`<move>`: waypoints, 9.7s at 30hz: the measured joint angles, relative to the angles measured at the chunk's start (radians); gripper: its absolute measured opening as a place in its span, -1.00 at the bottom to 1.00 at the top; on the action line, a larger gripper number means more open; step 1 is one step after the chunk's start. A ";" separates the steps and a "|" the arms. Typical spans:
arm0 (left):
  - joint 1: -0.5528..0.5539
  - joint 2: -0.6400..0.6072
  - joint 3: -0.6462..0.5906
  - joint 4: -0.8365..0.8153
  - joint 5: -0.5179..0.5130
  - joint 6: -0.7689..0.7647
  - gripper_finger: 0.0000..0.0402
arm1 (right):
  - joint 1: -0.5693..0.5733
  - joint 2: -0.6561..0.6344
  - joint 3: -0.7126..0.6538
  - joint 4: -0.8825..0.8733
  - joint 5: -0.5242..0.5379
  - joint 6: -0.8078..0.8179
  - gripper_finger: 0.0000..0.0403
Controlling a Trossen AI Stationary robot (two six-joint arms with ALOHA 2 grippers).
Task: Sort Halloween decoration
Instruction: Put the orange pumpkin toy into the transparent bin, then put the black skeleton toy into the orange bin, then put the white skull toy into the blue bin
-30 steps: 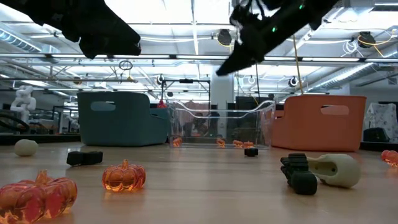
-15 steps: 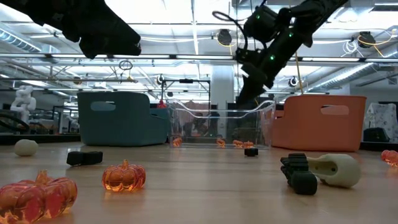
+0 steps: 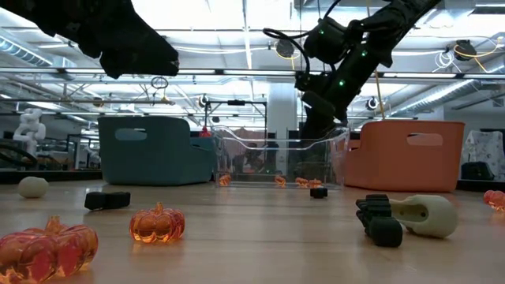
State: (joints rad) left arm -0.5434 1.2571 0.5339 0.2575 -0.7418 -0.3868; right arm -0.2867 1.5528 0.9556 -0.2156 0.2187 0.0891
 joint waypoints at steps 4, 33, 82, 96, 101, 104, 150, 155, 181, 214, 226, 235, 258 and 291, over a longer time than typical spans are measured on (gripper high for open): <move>0.000 0.026 0.000 0.008 0.000 -0.001 0.13 | 0.000 0.000 0.000 -0.003 0.016 0.000 -0.34; -0.246 0.166 0.001 0.142 0.061 0.000 0.13 | 0.686 -0.056 0.000 0.116 0.049 0.052 -0.23; -0.229 0.315 0.057 0.114 0.011 0.027 0.13 | 0.724 0.386 0.003 0.122 0.512 0.714 -0.36; -0.229 0.315 0.057 0.089 0.011 0.027 0.13 | 0.681 0.392 0.001 0.172 0.511 0.644 -0.97; -0.231 0.315 0.057 0.084 0.011 0.027 0.13 | 0.687 0.385 -0.001 0.214 0.504 0.577 -1.00; -0.235 0.315 0.057 0.060 0.011 0.026 0.13 | 0.701 0.351 -0.003 0.222 0.503 0.531 -1.00; -0.158 0.315 0.057 0.072 -0.086 0.027 0.13 | 0.845 0.136 0.000 0.226 0.491 -0.587 -1.00; -0.147 0.315 0.057 0.071 -0.085 0.027 0.13 | 0.845 0.136 0.000 0.226 0.490 -0.493 -1.00; -0.144 0.315 0.057 0.071 -0.045 0.026 0.13 | 0.794 -0.361 0.001 -0.250 0.495 0.220 -1.00; -0.144 0.315 0.057 0.074 -0.045 -0.054 0.13 | -0.307 -0.363 0.000 -0.717 0.003 -0.001 -1.00; -0.144 0.315 0.057 0.068 -0.032 -0.057 0.13 | -0.401 -0.219 0.000 -0.655 -0.009 -0.025 -0.82; -0.144 0.315 0.057 0.065 -0.021 -0.056 0.13 | -0.374 -0.384 0.000 -0.661 -0.010 0.008 -0.32; -0.137 0.315 0.057 0.043 -0.021 -0.052 0.13 | 0.538 -0.679 0.000 -0.763 -0.005 0.349 -0.25; -0.138 0.315 0.058 0.039 -0.017 -0.044 0.13 | 1.246 0.005 0.000 -0.819 0.151 1.281 0.12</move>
State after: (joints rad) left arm -0.6813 1.5724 0.5915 0.2962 -0.7591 -0.4309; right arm 0.9595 1.5576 0.9554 -1.0344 0.3696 1.3700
